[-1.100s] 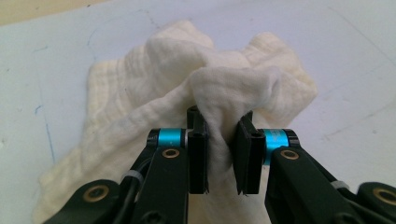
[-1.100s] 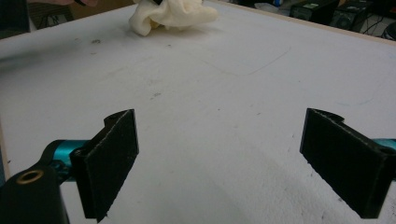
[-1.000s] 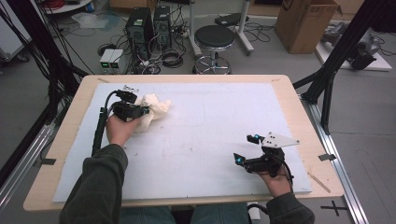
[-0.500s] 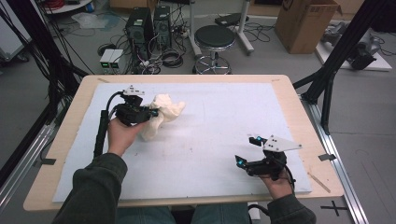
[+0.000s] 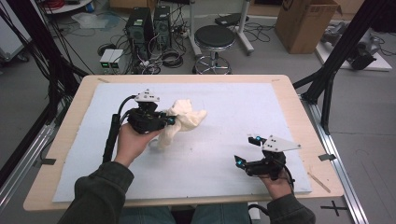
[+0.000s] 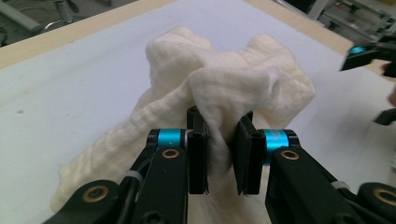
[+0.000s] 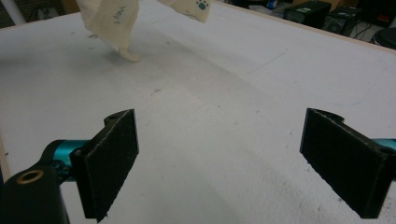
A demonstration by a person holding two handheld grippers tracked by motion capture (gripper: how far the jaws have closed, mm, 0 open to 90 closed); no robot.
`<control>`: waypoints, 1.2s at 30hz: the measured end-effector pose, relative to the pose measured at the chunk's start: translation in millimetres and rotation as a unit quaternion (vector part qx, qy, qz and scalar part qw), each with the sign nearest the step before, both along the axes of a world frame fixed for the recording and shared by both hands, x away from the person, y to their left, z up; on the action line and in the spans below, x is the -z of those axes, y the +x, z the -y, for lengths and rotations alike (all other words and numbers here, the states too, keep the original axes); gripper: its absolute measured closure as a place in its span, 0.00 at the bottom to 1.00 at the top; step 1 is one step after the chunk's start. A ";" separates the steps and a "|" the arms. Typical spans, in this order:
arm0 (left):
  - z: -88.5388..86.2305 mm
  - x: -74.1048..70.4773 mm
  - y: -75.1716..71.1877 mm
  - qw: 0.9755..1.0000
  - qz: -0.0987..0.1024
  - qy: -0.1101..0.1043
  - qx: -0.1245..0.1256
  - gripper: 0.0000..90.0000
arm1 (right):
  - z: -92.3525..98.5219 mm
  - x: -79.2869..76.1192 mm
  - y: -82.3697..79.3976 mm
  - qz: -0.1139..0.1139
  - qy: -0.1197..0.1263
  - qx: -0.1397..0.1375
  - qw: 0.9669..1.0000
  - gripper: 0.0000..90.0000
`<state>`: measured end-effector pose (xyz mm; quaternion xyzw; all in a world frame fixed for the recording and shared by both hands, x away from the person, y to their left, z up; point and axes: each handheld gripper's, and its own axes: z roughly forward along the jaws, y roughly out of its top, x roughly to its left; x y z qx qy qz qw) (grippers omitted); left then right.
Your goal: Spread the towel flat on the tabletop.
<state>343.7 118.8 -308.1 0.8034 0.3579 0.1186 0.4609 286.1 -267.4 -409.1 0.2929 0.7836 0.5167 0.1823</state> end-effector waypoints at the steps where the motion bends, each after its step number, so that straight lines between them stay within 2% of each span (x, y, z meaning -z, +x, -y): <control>1: 3.0 -1.5 -2.6 1.000 -0.001 -0.003 0.006 0.86 | 0.4 -0.1 0.0 0.002 0.000 0.000 1.000 0.12; 4: 11.1 -2.3 -6.7 1.000 0.004 0.002 0.017 0.86 | 1.5 -1.5 -1.0 0.005 0.003 0.001 1.000 0.12; 6: 17.4 4.3 -3.3 1.000 -0.002 0.007 0.016 0.86 | 2.3 -1.9 -1.4 0.006 0.006 0.002 1.000 0.12; 8: 23.4 14.9 3.3 1.000 -0.014 0.004 0.018 0.85 | 3.4 -2.1 -1.2 0.007 0.008 0.004 1.000 0.12; 10: 31.2 27.8 11.2 1.000 -0.019 0.016 0.014 0.85 | 3.2 -2.2 -1.6 0.004 0.008 0.004 1.000 0.12; 13: 44.5 49.7 24.5 0.999 -0.036 0.017 0.015 0.85 | 1.9 -1.8 -0.8 0.007 0.005 0.000 1.000 0.12; 19: 69.6 85.5 47.6 0.998 -0.040 0.057 0.008 0.84 | 0.9 -0.7 0.2 0.002 0.005 -0.004 1.000 0.12; 23: 75.3 102.2 59.4 0.997 -0.043 0.061 -0.012 0.82 | 2.3 0.1 1.3 0.001 0.005 -0.007 1.000 0.12; 25: 75.0 108.0 63.6 0.996 -0.045 0.071 -0.018 0.80 | 2.3 0.4 1.5 0.001 0.004 -0.009 1.000 0.12; 29: 70.8 111.3 67.8 0.995 -0.053 0.077 -0.020 0.69 | 1.9 0.5 1.5 0.001 0.005 -0.013 1.000 0.12; 30: 69.4 109.6 67.5 0.996 -0.052 0.074 -0.018 0.69 | 1.9 0.5 1.5 0.001 0.005 -0.013 1.000 0.12; 34: 63.3 97.3 61.8 0.997 -0.044 0.067 -0.010 0.51 | 0.6 0.7 1.7 -0.001 0.004 -0.016 1.000 0.12; 36: 56.8 89.8 56.5 0.998 -0.033 0.054 -0.002 0.48 | -0.2 0.8 1.7 0.002 0.002 -0.019 1.000 0.12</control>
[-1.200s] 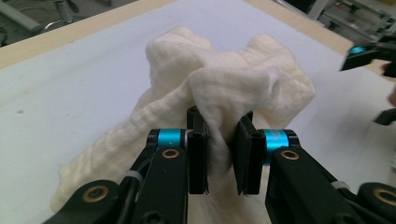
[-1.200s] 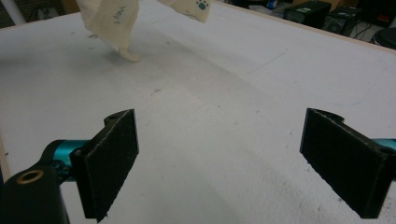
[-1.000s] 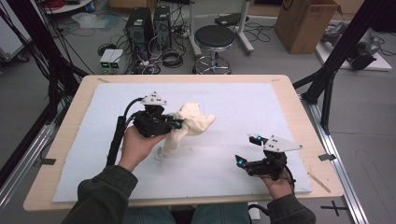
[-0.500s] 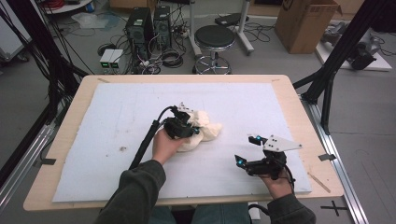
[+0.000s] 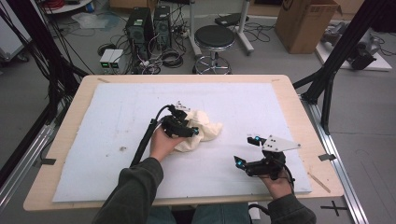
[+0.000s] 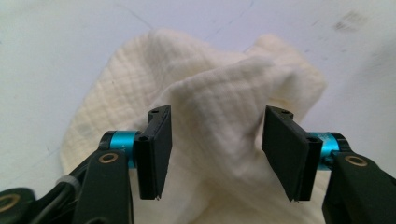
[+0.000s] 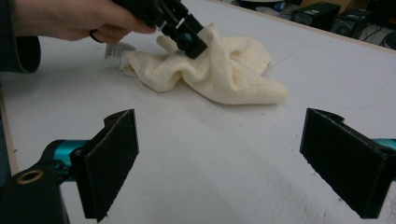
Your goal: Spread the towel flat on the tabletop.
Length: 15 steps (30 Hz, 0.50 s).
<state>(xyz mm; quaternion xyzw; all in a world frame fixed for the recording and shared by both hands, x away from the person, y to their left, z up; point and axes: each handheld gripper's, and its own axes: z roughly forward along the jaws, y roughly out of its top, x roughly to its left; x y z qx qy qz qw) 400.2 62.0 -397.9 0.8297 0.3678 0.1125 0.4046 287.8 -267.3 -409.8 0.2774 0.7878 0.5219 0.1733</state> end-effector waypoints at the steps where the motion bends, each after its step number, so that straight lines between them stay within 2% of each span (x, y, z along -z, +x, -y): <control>1: -3.7 -3.9 -2.5 1.000 0.004 -0.003 0.003 0.47 | -0.6 0.0 -0.7 -0.003 0.001 0.000 1.000 0.12; 8: -37.7 -24.6 -26.7 0.999 0.042 -0.027 0.011 0.44 | -2.4 0.5 -0.4 -0.003 -0.003 -0.005 1.000 0.12; 11: -49.2 -25.4 -37.0 0.999 0.039 -0.029 0.022 0.45 | -2.7 0.6 -0.2 -0.003 -0.002 -0.005 1.000 0.12; 12: -52.6 -24.3 -40.6 0.998 0.036 -0.032 0.028 0.53 | -3.2 0.4 -0.5 -0.004 -0.002 -0.005 1.000 0.12; 15: -61.5 -17.9 -51.8 0.998 0.036 -0.046 0.037 0.55 | -4.0 0.4 -0.4 -0.004 -0.004 -0.009 1.000 0.12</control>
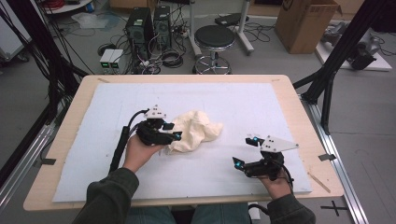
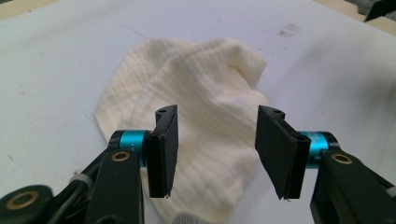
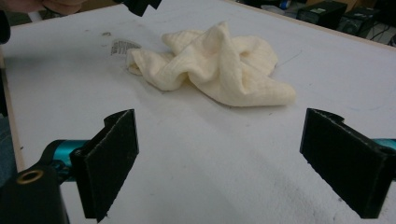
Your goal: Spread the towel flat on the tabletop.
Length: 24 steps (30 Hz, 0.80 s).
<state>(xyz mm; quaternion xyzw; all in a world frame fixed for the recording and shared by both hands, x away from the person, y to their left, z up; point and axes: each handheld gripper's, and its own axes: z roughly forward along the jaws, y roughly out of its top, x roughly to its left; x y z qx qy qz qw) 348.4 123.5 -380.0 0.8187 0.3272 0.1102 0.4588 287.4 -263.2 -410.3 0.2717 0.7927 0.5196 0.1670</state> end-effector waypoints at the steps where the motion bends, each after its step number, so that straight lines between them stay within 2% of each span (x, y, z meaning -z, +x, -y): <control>1: -2.0 3.2 -2.5 1.000 -0.002 0.001 0.001 0.56 | -0.6 0.1 -0.2 0.000 0.000 -0.001 1.000 0.12; 6: 0.1 17.2 -9.9 0.999 -0.010 0.037 0.026 0.57 | -2.9 0.8 0.7 -0.001 -0.003 -0.007 1.000 0.12; 8: 4.7 24.3 -10.7 0.997 -0.015 0.062 0.032 0.57 | -4.3 0.9 0.2 -0.003 -0.006 -0.010 1.000 0.12; 9: 7.1 27.3 -10.6 0.997 -0.018 0.073 0.028 0.53 | -5.5 1.0 -0.2 -0.003 -0.009 -0.012 1.000 0.12; 11: 10.1 32.2 -9.1 0.995 -0.025 0.088 0.036 0.53 | -5.9 1.1 -0.4 -0.002 -0.009 -0.013 1.000 0.12; 14: 13.5 36.9 -6.0 0.994 -0.034 0.095 0.034 0.58 | -5.9 1.5 -0.2 -0.003 -0.009 -0.015 1.000 0.12; 15: 13.7 37.9 -4.1 0.994 -0.037 0.097 0.035 0.62 | -5.2 1.6 -0.2 -0.005 -0.010 -0.014 1.000 0.12; 20: 15.3 44.0 1.9 0.993 -0.041 0.106 0.029 0.73 | -4.0 1.7 -0.6 -0.007 -0.007 -0.013 1.000 0.12; 21: 15.9 45.0 2.3 0.992 -0.044 0.110 0.031 0.80 | -3.6 1.8 -0.8 -0.006 -0.008 -0.013 1.000 0.12; 22: 16.7 46.4 2.4 0.991 -0.048 0.117 0.032 0.80 | -3.6 1.8 -0.8 -0.006 -0.008 -0.013 1.000 0.12; 23: 16.9 47.5 2.4 0.990 -0.051 0.126 0.036 0.88 | -3.5 1.8 -0.9 -0.005 -0.008 -0.014 1.000 0.12; 24: 16.9 47.8 1.9 0.990 -0.052 0.127 0.035 0.90 | -3.4 1.7 -1.0 -0.004 -0.008 -0.014 1.000 0.12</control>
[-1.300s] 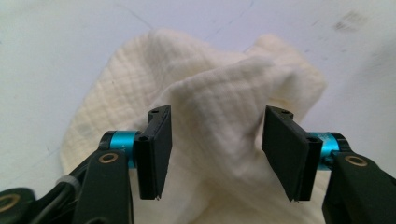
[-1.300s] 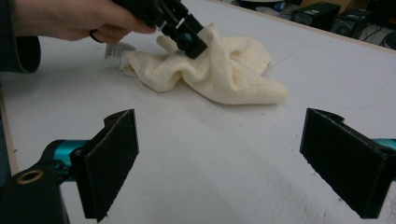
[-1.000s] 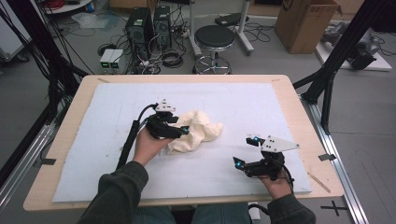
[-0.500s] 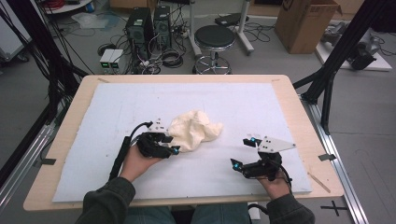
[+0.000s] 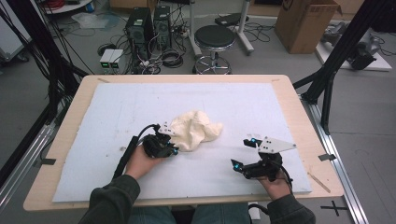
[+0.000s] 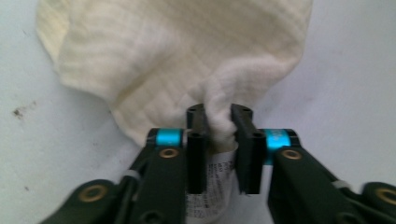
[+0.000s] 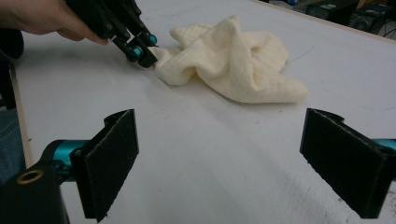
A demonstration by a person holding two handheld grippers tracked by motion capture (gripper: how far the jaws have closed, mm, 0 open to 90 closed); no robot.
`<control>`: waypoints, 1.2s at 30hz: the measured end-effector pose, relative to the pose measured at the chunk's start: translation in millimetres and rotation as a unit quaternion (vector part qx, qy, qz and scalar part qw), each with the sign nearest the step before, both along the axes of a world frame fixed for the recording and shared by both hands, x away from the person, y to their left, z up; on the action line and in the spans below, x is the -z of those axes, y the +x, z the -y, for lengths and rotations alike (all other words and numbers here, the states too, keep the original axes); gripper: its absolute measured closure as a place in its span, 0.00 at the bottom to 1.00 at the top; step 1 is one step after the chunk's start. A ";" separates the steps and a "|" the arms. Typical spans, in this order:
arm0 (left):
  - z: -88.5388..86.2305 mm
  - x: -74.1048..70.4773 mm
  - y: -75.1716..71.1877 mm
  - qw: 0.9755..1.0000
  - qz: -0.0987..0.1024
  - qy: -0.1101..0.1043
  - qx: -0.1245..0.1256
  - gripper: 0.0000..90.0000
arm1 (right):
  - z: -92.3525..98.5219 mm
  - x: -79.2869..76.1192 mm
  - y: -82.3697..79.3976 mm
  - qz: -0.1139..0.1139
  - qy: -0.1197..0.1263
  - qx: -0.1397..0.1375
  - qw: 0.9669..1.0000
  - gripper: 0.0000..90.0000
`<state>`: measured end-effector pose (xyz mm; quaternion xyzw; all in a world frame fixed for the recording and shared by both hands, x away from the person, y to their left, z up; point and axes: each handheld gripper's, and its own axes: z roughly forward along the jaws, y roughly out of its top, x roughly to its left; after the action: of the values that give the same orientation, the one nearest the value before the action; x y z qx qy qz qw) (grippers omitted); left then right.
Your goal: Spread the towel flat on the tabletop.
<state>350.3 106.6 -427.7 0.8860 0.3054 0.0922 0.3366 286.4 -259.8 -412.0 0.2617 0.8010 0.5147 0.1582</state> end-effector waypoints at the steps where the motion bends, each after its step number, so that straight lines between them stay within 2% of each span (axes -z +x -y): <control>1: -1.0 -1.6 -0.8 1.000 0.000 -0.002 0.002 0.90 | 0.0 0.0 0.0 0.000 0.000 0.000 1.000 0.12; 5: -4.4 -13.0 -8.8 1.000 0.009 -0.013 0.006 0.94 | -0.1 0.5 0.4 0.001 0.000 -0.002 1.000 0.12; 6: -5.9 -16.1 -11.6 1.000 0.013 -0.018 0.006 0.94 | -0.1 0.5 0.4 0.001 0.000 -0.002 1.000 0.12; 7: -9.9 -22.7 -17.4 0.999 0.014 -0.033 0.007 0.94 | -0.7 0.5 -0.5 -0.005 -0.001 -0.002 1.000 0.12; 8: -9.9 -22.7 -17.4 0.999 0.014 -0.033 0.007 0.94 | -0.9 0.5 -0.1 -0.002 -0.001 -0.003 1.000 0.12; 11: -15.1 -32.6 -29.9 0.999 0.019 -0.049 0.008 0.94 | -2.2 0.6 -0.1 -0.002 -0.003 -0.005 1.000 0.12; 12: -15.1 -32.6 -29.9 0.999 0.019 -0.049 0.008 0.94 | -2.2 0.6 -0.1 -0.002 -0.003 -0.005 1.000 0.12; 20: -25.9 -46.5 -59.6 0.997 0.039 -0.065 0.015 0.94 | -5.9 0.7 0.2 -0.003 -0.005 -0.008 1.000 0.12; 24: -29.9 -39.3 -69.5 0.997 0.048 -0.054 0.013 0.94 | -7.2 1.2 -0.2 -0.010 -0.006 -0.008 1.000 0.12; 31: -39.9 -11.5 -69.5 0.996 0.035 -0.080 -0.004 0.94 | -8.5 2.2 1.7 -0.012 -0.008 -0.010 1.000 0.12; 34: -38.7 -7.1 -68.9 0.997 0.040 -0.061 0.003 0.92 | -10.1 3.1 4.3 -0.014 -0.012 -0.011 1.000 0.12; 36: -39.1 -6.4 -68.6 0.997 0.041 -0.061 0.000 0.91 | -11.1 3.1 4.4 -0.017 -0.012 -0.011 1.000 0.12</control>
<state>281.7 145.7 -421.3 0.8595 0.2961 0.1096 0.4019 290.8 -248.7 -415.1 0.2596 0.8123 0.5026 0.1422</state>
